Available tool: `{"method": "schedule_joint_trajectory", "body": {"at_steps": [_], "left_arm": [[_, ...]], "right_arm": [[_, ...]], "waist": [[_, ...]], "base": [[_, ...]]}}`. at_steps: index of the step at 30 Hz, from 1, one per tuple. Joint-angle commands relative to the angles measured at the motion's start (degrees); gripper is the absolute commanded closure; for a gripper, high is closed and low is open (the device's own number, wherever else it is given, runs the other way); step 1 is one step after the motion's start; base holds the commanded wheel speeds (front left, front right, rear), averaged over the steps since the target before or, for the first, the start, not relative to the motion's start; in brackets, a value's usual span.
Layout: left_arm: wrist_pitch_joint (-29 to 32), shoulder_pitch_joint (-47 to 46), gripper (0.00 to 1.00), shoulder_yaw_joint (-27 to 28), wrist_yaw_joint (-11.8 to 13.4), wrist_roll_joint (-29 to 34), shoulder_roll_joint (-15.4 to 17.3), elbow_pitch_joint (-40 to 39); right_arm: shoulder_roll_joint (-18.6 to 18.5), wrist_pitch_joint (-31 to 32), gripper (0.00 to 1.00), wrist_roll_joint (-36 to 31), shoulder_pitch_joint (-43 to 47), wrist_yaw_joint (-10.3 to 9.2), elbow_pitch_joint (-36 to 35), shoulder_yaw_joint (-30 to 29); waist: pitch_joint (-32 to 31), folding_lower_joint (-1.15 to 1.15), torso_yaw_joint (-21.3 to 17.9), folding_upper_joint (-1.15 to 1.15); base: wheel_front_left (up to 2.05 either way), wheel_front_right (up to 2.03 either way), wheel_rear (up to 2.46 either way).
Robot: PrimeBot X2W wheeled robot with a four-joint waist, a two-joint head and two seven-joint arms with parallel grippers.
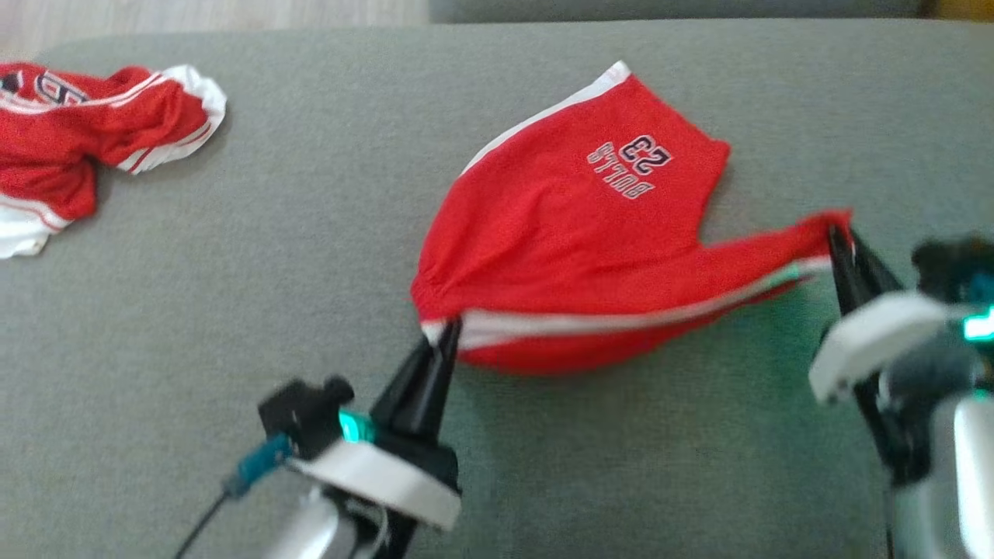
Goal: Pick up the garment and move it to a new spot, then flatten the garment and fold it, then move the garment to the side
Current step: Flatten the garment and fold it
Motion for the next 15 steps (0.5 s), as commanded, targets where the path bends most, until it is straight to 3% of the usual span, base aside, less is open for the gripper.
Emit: {"method": "schedule_joint_trajectory", "body": {"at_steps": [1, 7, 15], "left_arm": [[-0.5, -3.6, 1.0, 2.6, -0.4, -0.4, -0.3, -0.8], [0.1, -11.6, 1.0, 4.4, -1.6, -3.0, -3.8, 6.7], [-1.1, -19.9, 1.0, 4.4, -2.0, -5.3, -7.9, 17.6]], "right_arm": [[-1.5, 1.0, 1.0, -0.2, -4.1, -0.04, -0.8, 1.9], [-5.7, 6.0, 1.0, -0.4, -17.2, -0.04, 9.1, 5.3], [-7.4, 9.0, 1.0, -0.3, -31.2, -0.04, 23.1, 8.5]], "waist": [[1.1, -0.01, 1.1, 0.0], [3.8, -0.01, 4.4, 0.0], [7.6, -0.01, 8.8, 0.0]], "base": [[0.0, 0.0, 0.0], [0.0, 0.0, 0.0], [0.0, 0.0, 0.0]]}}
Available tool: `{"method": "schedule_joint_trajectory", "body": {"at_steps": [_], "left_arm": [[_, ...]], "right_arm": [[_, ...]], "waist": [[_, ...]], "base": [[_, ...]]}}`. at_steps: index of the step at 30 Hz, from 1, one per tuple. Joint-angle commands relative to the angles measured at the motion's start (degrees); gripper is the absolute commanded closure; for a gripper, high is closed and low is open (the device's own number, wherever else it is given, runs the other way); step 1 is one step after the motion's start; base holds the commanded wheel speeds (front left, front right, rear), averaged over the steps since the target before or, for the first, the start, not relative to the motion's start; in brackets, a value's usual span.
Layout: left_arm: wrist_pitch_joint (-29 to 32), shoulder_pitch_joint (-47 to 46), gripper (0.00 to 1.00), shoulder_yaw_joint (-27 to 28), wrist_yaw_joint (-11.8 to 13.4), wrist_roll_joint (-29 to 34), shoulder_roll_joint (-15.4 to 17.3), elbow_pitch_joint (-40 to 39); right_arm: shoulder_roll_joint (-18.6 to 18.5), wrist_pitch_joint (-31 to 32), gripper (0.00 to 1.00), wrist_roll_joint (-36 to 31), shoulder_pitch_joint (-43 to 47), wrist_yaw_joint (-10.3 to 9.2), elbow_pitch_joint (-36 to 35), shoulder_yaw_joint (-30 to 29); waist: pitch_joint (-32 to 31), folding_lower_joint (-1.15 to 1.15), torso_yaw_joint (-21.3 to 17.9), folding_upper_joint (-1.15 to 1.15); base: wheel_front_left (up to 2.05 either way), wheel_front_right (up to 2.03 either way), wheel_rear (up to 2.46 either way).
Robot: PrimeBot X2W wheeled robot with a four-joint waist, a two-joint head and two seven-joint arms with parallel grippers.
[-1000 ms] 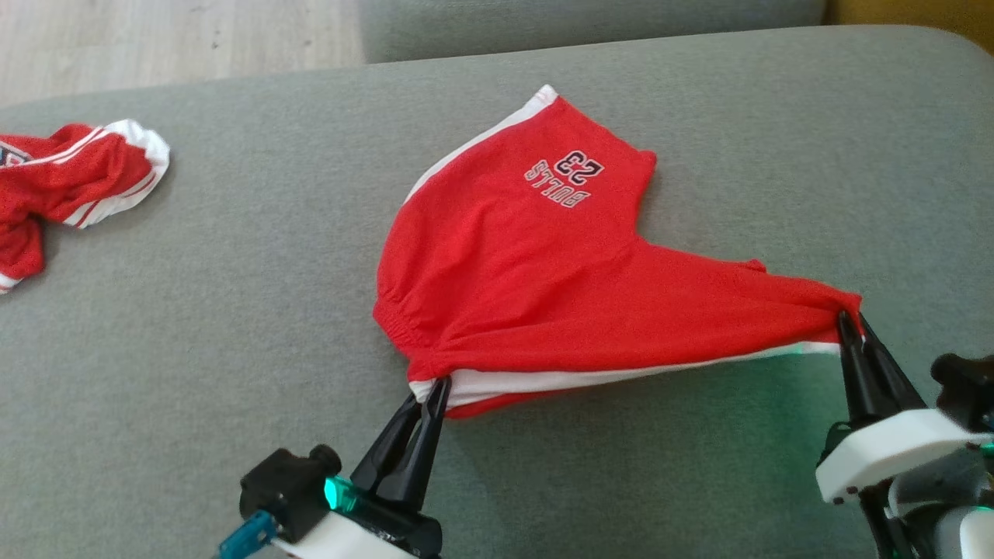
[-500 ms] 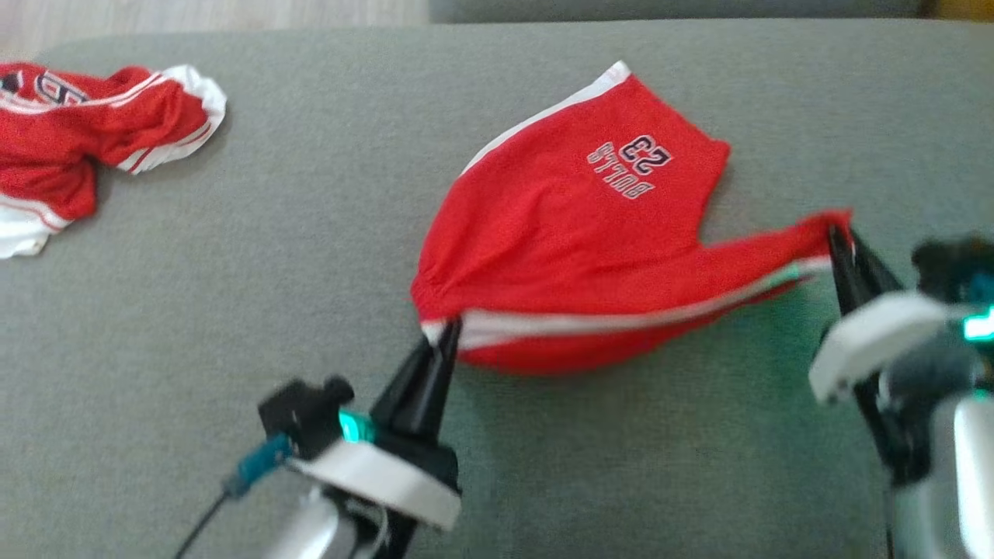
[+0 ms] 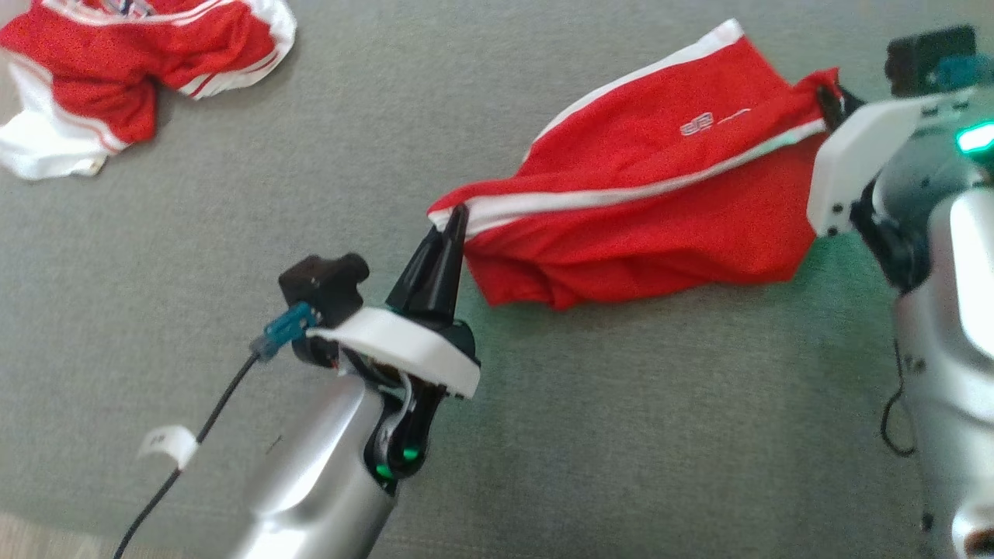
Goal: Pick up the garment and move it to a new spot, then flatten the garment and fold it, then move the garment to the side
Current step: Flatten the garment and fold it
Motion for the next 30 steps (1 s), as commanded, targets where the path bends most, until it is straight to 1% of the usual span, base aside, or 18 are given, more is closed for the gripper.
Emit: {"method": "schedule_joint_trajectory", "body": {"at_steps": [1, 5, 6, 7, 8, 9, 10, 11, 12, 14, 15, 18, 20, 24, 30], "left_arm": [[-0.8, -2.8, 1.0, 2.0, -0.1, -0.4, 0.0, -0.6], [-1.1, -5.8, 1.0, 0.9, 0.3, -2.3, -0.9, 3.3], [-1.3, -6.5, 1.0, 0.6, 0.5, -2.8, -1.0, 4.0], [-1.7, -7.0, 1.0, 0.5, 0.8, -3.3, -1.1, 4.6], [-2.0, -7.4, 1.0, 0.3, 1.1, -4.0, -1.1, 5.1], [-2.3, -7.8, 0.97, 0.0, 1.3, -4.6, -1.2, 5.5], [-2.4, -8.1, 0.71, -0.4, 1.5, -5.3, -1.2, 5.9], [-2.4, -8.4, 0.39, -1.1, 1.7, -5.9, -1.2, 6.1], [-2.5, -8.6, 0.0, -1.9, 1.7, -6.4, -1.2, 6.1], [-2.8, -8.7, 0.0, -3.4, 1.7, -7.5, -1.2, 5.9], [-3.3, -8.6, 0.0, -4.3, 2.0, -7.8, -1.3, 5.7], [-4.6, -8.1, 0.0, -4.8, 2.4, -7.5, -1.2, 5.1], [-5.5, -7.3, 0.0, -4.7, 2.7, -6.9, -0.6, 4.3], [-7.5, -5.3, 0.0, -4.5, 3.9, -5.0, 1.8, 1.5], [-8.7, -0.8, 0.0, -3.3, 7.1, -2.5, 6.8, -4.0]], "right_arm": [[-0.6, 0.2, 1.0, 0.1, -3.1, -0.04, -0.5, 1.5], [-1.3, -0.5, 1.0, -0.8, -8.5, -0.04, 6.0, 2.1], [-1.2, -1.0, 0.87, -1.1, -9.6, -0.04, 7.5, 2.1], [-1.0, -1.7, 0.62, -1.4, -10.6, -0.04, 8.9, 2.0], [-0.8, -2.9, 0.0, -1.6, -11.6, -0.04, 10.1, 2.1], [-0.7, -4.2, 0.0, -1.8, -12.5, -0.04, 11.2, 1.9], [-0.5, -5.6, 0.0, -2.0, -13.3, -0.04, 12.4, 1.7], [-0.3, -7.0, 0.0, -2.3, -14.0, -0.04, 13.4, 1.4], [0.1, -8.6, 0.0, -2.6, -14.6, -0.04, 14.2, 0.9], [0.8, -11.6, 0.0, -3.0, -15.6, -0.04, 15.9, -0.2], [1.3, -14.5, 0.0, -3.4, -16.3, -0.04, 17.0, -1.0], [1.6, -17.7, 0.0, -3.4, -16.9, -0.04, 18.2, -2.0], [1.2, -18.8, 0.0, -3.2, -16.9, -0.04, 18.9, -1.9], [-0.2, -19.6, 0.0, -1.7, -15.7, -0.04, 20.1, -1.1], [-2.9, -17.0, 0.0, 1.1, -12.1, -0.04, 21.7, 1.5]], "waist": [[1.7, -0.02, 1.9, 0.0], [2.9, -0.02, 3.6, 0.0], [3.2, -0.02, 3.9, 0.0], [3.3, -0.02, 4.1, 0.0], [3.5, -0.02, 4.4, 0.0], [3.7, -0.02, 4.5, 0.0], [3.8, -0.02, 4.7, 0.0], [3.9, -0.02, 4.8, 0.0], [4.0, -0.02, 4.8, 0.0], [4.1, -0.02, 4.9, 0.0], [4.1, -0.02, 4.7, 0.0], [3.9, -0.02, 4.2, 0.0], [3.5, -0.02, 3.9, 0.0], [2.5, -0.02, 3.4, 0.0], [1.1, -0.02, 3.7, 0.0]], "base": [[0.0, 0.0, 0.0], [0.0, 0.0, 0.0], [0.0, 0.0, 0.0], [0.0, 0.0, 0.0], [0.0, 0.0, 0.0], [0.0, 0.0, 0.0], [0.0, 0.0, 0.0], [0.0, 0.0, 0.0], [0.0, 0.0, 0.0], [0.0, 0.0, 0.0], [0.0, 0.0, 0.0], [0.0, 0.0, 0.0], [0.0, 0.0, 0.0], [0.0, 0.0, 0.0], [0.0, 0.0, 0.0]]}}
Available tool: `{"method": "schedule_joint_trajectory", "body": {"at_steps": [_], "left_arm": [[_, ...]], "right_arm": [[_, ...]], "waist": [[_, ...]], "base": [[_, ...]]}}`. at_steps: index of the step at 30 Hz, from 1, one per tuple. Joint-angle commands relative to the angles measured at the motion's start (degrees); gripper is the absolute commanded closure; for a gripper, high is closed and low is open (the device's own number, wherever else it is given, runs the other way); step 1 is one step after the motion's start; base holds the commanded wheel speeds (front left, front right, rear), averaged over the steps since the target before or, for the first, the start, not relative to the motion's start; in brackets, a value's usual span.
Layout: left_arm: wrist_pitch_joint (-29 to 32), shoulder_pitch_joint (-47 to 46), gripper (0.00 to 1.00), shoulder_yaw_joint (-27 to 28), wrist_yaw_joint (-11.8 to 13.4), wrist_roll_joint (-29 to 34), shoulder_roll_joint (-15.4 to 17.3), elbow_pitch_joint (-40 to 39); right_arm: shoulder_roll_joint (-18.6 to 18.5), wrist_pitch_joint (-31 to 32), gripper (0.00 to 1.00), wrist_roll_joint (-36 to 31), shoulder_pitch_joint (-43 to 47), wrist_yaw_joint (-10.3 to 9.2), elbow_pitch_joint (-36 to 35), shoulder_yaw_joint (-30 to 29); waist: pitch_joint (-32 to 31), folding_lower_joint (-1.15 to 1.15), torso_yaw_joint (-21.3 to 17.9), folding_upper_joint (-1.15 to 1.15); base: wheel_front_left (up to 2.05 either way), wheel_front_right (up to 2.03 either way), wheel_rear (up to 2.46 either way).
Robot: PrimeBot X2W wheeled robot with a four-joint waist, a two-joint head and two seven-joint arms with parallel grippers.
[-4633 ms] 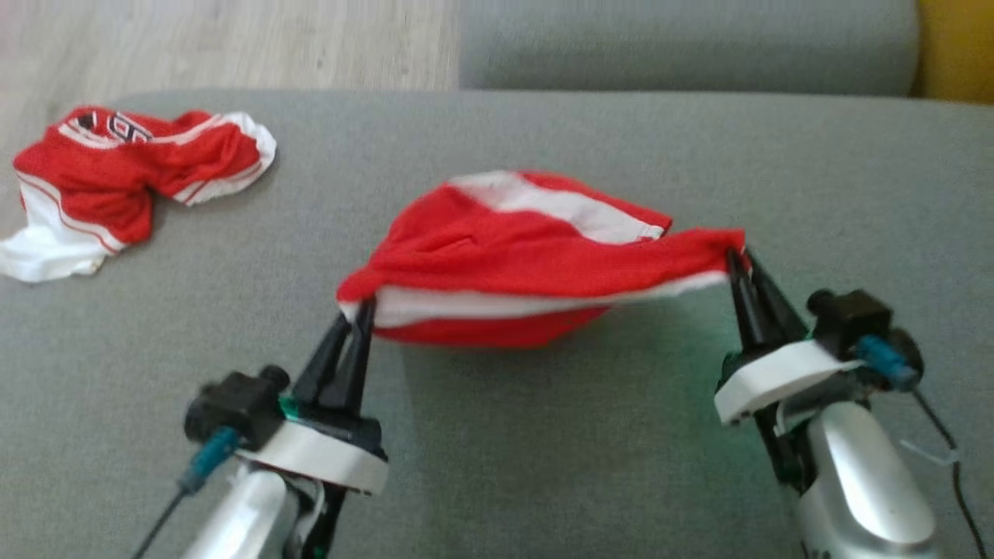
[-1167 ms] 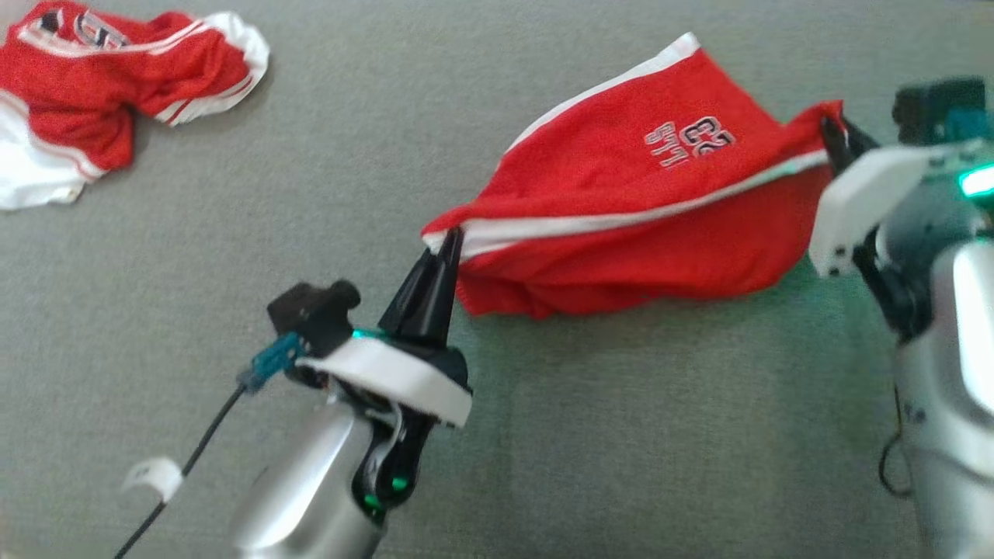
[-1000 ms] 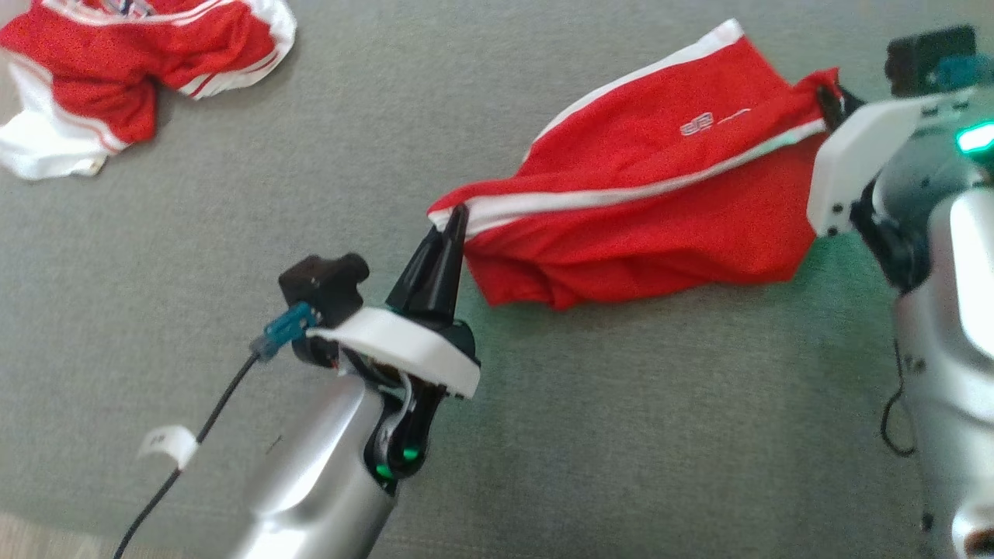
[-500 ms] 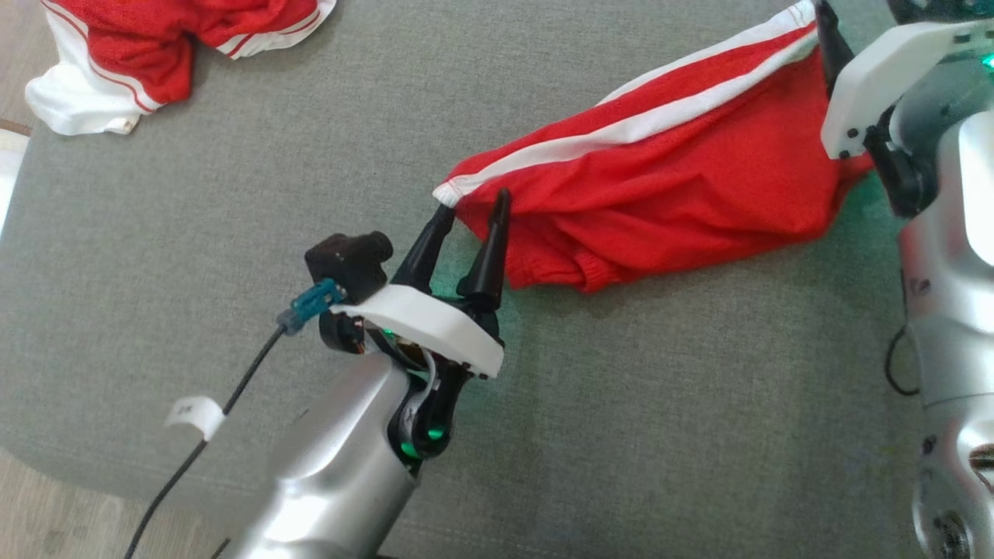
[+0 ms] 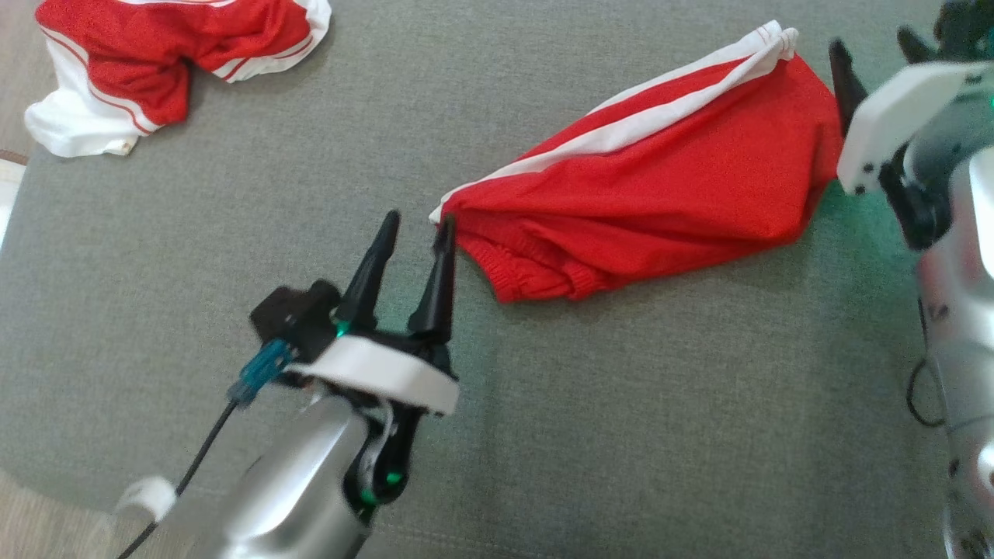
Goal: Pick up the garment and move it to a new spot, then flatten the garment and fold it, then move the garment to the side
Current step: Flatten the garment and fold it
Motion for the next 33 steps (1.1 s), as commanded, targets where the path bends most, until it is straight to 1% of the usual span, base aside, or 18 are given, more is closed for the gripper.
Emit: {"method": "schedule_joint_trajectory", "body": {"at_steps": [1, 5, 9, 12, 15, 16, 17, 18, 20, 21, 22, 23, 27, 33], "left_arm": [[-0.5, 0.2, 0.0, 2.7, 0.8, 0.6, 2.1, -2.8], [-0.9, 3.5, 0.0, 4.3, 3.1, 0.9, 4.9, -6.8], [-1.2, 6.2, 0.0, 5.9, 5.1, 0.9, 6.8, -9.8], [-1.4, 7.8, 0.0, 6.8, 6.0, 0.7, 7.5, -11.3], [-1.5, 8.6, 0.0, 7.2, 6.2, 0.5, 7.8, -11.9], [-1.6, 8.9, 0.0, 7.3, 6.3, 0.5, 7.9, -12.1], [-1.6, 9.1, 0.0, 7.4, 6.4, 0.5, 8.0, -12.3], [-1.6, 9.3, 0.0, 7.5, 6.4, 0.5, 8.1, -12.4], [-1.7, 9.5, 0.0, 7.6, 6.6, 0.5, 8.2, -12.6], [-1.7, 9.6, 0.0, 7.7, 6.6, 0.6, 8.2, -12.7], [-1.8, 9.5, 0.0, 7.7, 6.7, 0.7, 8.1, -12.7], [-1.8, 9.5, 0.0, 7.8, 6.8, 0.9, 8.1, -12.7], [-2.0, 9.2, 0.0, 7.7, 7.0, 1.7, 8.1, -12.2], [-2.2, 10.0, 0.0, 7.8, 7.2, 2.4, 8.8, -11.0]], "right_arm": [[-0.2, 0.8, 0.0, 0.9, 0.6, -0.04, -1.3, 1.5], [-1.9, 3.5, 0.0, 2.6, 1.9, -0.04, -0.2, 2.8], [-3.7, 5.9, 0.0, 3.4, 2.3, -0.04, 1.3, 2.9], [-4.4, 7.9, 0.0, 4.3, 2.7, -0.04, 2.6, 2.8], [-4.4, 9.8, 0.0, 5.5, 3.0, -0.04, 3.6, 3.2], [-4.3, 10.9, 0.02, 6.3, 3.2, -0.04, 4.1, 3.3], [-4.1, 11.8, 0.21, 7.2, 3.3, -0.04, 4.3, 3.5], [-4.0, 12.6, 0.43, 8.1, 3.5, -0.04, 4.5, 3.6], [-3.7, 13.4, 0.7, 9.8, 3.7, -0.04, 4.4, 3.4], [-3.6, 13.4, 0.79, 10.4, 3.8, -0.04, 4.2, 3.4], [-3.6, 13.0, 0.96, 10.8, 3.8, -0.04, 3.9, 3.2], [-3.5, 12.2, 1.0, 11.0, 3.7, -0.04, 3.5, 3.0], [-2.6, 8.6, 1.0, 11.8, 3.8, -0.04, 2.3, 1.6], [-0.3, 3.6, 1.0, 13.9, 7.3, -0.04, 0.3, 0.0]], "waist": [[-0.1, 0.01, 0.3, 0.0], [0.1, 0.01, 1.4, 0.0], [0.7, 0.01, 2.7, 0.0], [0.9, 0.01, 3.7, 0.0], [1.0, 0.01, 4.0, 0.0], [0.9, 0.01, 4.1, 0.0], [0.9, 0.01, 4.2, 0.0], [0.8, 0.01, 4.3, 0.0], [0.8, 0.01, 4.2, 0.0], [0.7, 0.01, 4.1, 0.0], [0.7, 0.01, 3.9, 0.0], [0.5, 0.01, 3.6, 0.0], [-0.5, 0.01, 2.1, 0.0], [-4.2, 0.01, -1.9, 0.0]], "base": [[0.0, 0.0, 0.0], [0.0, 0.0, 0.0], [0.0, 0.0, 0.0], [0.0, 0.0, 0.0], [0.0, 0.0, 0.0], [0.0, 0.0, 0.0], [0.0, 0.0, 0.0], [0.0, 0.0, 0.0], [0.0, 0.0, 0.0], [0.0, 0.0, 0.0], [0.0, 0.0, 0.0], [0.0, 0.0, 0.0], [0.0, 0.0, 0.0], [0.0, 0.0, 0.0]]}}
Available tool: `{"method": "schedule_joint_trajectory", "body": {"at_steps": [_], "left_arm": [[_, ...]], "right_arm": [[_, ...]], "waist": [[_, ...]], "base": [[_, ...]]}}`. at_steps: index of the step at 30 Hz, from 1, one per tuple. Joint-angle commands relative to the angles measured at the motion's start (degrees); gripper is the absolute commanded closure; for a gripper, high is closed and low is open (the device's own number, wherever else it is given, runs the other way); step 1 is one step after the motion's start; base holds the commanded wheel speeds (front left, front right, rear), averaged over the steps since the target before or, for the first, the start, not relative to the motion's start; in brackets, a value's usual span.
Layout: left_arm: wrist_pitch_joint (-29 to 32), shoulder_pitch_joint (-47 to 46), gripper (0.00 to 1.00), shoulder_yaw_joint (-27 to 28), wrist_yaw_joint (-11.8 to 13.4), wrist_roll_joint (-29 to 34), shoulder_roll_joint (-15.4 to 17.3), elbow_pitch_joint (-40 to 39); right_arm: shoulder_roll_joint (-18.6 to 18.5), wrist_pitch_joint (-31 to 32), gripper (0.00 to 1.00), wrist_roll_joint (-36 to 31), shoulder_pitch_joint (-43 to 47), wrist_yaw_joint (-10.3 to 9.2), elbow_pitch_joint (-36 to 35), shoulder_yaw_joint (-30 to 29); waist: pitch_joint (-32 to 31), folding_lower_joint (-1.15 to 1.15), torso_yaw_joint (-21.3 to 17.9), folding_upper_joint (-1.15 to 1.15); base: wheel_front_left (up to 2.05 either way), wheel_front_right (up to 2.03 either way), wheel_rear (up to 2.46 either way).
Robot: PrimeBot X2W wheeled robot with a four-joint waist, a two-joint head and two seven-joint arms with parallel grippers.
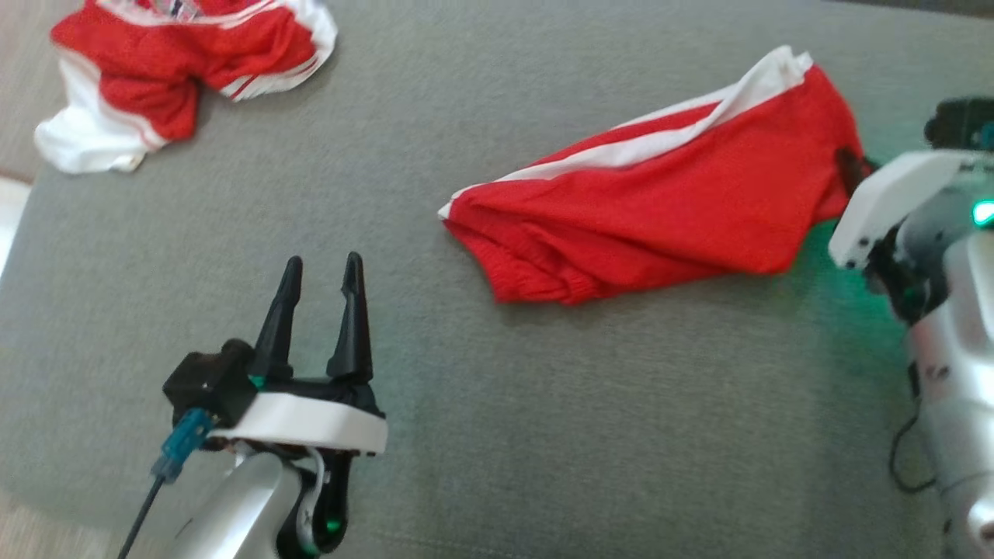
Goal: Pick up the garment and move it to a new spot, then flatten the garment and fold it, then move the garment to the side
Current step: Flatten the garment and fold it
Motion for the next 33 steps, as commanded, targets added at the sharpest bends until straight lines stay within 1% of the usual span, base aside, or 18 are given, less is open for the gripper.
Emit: {"method": "schedule_joint_trajectory", "body": {"at_steps": [1, 5, 9, 16, 22, 26, 29, 33], "left_arm": [[-0.6, 0.3, 0.0, 2.4, 0.4, 0.5, 2.0, -1.1], [-0.4, 1.6, 0.0, 2.3, 0.9, 0.8, 2.9, -1.0], [0.1, 2.8, 0.0, 2.0, 1.6, 1.0, 3.6, -1.4], [0.5, 4.6, 0.0, 2.0, 3.0, 1.0, 4.1, -3.0], [0.7, 5.0, 0.0, 1.2, 3.2, 1.3, 4.0, -3.7], [0.9, 4.6, 0.0, 0.4, 2.9, 1.5, 3.5, -3.7], [0.9, 4.2, 0.0, -0.1, 2.7, 1.4, 2.9, -3.4], [0.8, 3.8, 0.0, -0.5, 2.5, 1.4, 2.3, -3.1]], "right_arm": [[0.8, -1.5, 1.0, 0.9, 1.4, -0.04, -2.7, 0.3], [2.6, -4.2, 1.0, 2.2, 6.6, -0.04, -5.4, -1.6], [4.4, -6.3, 1.0, 1.8, 12.4, -0.04, -8.4, -4.3], [8.2, -7.4, 1.0, 0.5, 20.9, -0.04, -15.4, -9.3], [9.8, -5.7, 1.0, -1.0, 23.0, -0.04, -19.9, -11.4], [10.2, -4.9, 1.0, -2.1, 22.0, -0.04, -21.7, -11.0], [10.6, -4.3, 1.0, -2.3, 20.1, -0.04, -23.3, -8.8], [11.0, -3.6, 1.0, -1.4, 17.0, -0.04, -25.3, -3.6]], "waist": [[-2.4, 0.0, -2.6, 0.0], [-4.8, 0.0, -5.7, 0.0], [-6.5, 0.0, -8.4, 0.0], [-7.3, 0.0, -10.6, 0.0], [-7.2, 0.0, -10.2, 0.0], [-7.0, 0.0, -9.3, 0.0], [-7.0, 0.0, -8.1, 0.0], [-6.9, 0.0, -6.3, 0.0]], "base": [[0.0, 0.0, 0.0], [0.0, 0.0, 0.0], [0.0, 0.0, 0.0], [0.0, 0.0, 0.0], [0.0, 0.0, 0.0], [0.0, 0.0, 0.0], [0.0, 0.0, 0.0], [0.0, 0.0, 0.0]]}}
